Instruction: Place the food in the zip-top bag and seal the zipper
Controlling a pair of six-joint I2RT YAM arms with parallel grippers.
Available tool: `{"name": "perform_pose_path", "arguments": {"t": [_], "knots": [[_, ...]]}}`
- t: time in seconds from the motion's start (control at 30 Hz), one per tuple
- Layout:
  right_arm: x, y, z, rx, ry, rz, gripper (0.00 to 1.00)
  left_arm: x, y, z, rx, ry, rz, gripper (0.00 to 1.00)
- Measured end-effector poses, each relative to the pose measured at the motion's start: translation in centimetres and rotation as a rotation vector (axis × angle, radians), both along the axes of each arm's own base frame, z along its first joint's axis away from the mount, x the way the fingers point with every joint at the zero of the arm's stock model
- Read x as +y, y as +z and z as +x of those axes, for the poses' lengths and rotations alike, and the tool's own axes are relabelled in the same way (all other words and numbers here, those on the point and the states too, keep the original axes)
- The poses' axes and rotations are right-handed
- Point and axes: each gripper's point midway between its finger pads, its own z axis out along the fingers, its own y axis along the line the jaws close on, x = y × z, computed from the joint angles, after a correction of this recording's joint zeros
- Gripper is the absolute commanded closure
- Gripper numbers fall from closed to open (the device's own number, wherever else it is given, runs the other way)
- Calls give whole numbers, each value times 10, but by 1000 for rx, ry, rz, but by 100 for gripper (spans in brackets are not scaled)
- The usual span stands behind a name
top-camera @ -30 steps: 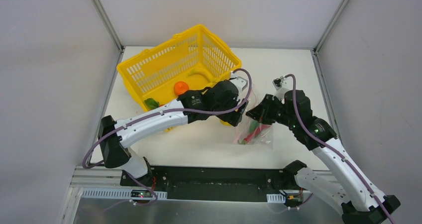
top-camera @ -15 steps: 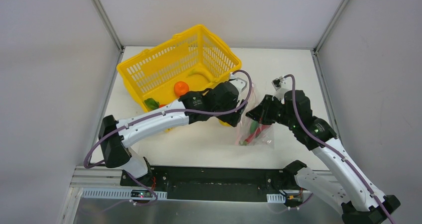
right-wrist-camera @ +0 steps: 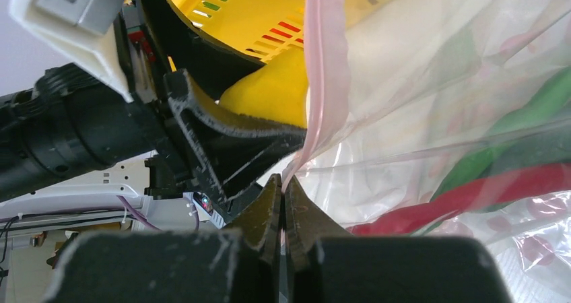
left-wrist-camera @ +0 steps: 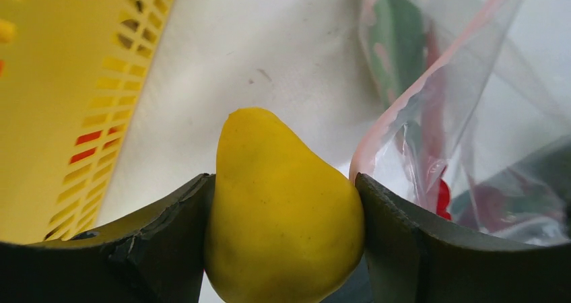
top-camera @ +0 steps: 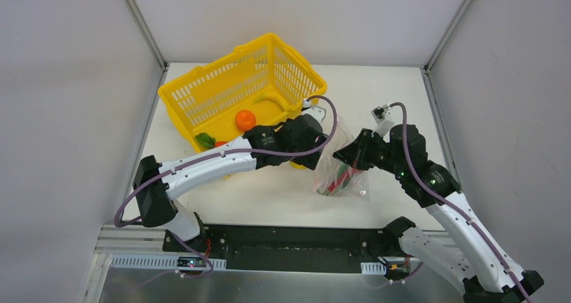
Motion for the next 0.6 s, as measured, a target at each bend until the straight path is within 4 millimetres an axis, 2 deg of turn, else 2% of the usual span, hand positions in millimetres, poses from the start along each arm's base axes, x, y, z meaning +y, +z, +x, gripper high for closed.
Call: {"name": "perform_pose_path", "arguments": {"t": [0.27,0.47,0.6], "knots": [[0,2,-2,-4,5,5,99,33,-7,10,-50,108,130,53],[-1,0,-3,1,4,1,100,54,-3,16,-90,167,208,54],[-6,-8,-4,39,-19,-34,100,63,0,19,-110,193,240,54]]}}
